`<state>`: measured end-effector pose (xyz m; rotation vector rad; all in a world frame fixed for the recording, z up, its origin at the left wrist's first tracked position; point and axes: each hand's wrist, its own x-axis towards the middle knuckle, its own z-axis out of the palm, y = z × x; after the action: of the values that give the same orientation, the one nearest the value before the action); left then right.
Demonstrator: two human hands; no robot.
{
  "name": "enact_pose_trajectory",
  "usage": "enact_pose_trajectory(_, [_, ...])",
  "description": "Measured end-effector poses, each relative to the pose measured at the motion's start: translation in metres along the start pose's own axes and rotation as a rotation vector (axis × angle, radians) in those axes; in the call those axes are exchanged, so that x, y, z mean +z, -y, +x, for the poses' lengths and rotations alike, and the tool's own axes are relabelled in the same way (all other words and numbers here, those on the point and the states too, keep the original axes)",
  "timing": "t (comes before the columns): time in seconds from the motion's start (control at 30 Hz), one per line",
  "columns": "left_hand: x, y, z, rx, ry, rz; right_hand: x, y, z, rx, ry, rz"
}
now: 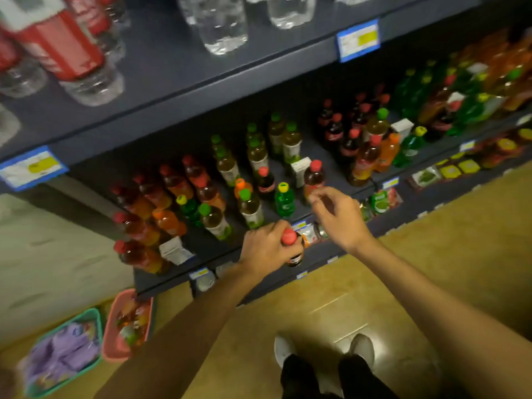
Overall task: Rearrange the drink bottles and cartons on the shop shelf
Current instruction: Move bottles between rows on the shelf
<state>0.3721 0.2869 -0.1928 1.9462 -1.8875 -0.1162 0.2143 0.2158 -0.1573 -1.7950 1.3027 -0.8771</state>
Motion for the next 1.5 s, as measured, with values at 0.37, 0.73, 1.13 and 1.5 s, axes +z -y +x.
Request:
enact_pose_trajectory(0.37, [0.086,-0.216,0.08,0.065,0.16,-0.23,-0.219,-0.123,-0.01,0.149,-0.321,-0.079])
enact_pose_trajectory(0.73, [0.123,-0.301,0.129,0.104,0.202,-0.288,-0.302,-0.187,-0.001,0.236,-0.397,-0.028])
enact_pose_trajectory(1.13, [0.167,-0.287,0.213,0.074,0.229,-0.276,-0.322,-0.214,0.11,0.248,-0.336,-0.056])
enact_pose_trajectory(1.5, [0.196,-0.256,0.264,0.04,0.183,-0.273,-0.312,-0.234,0.185,0.263,-0.205,-0.103])
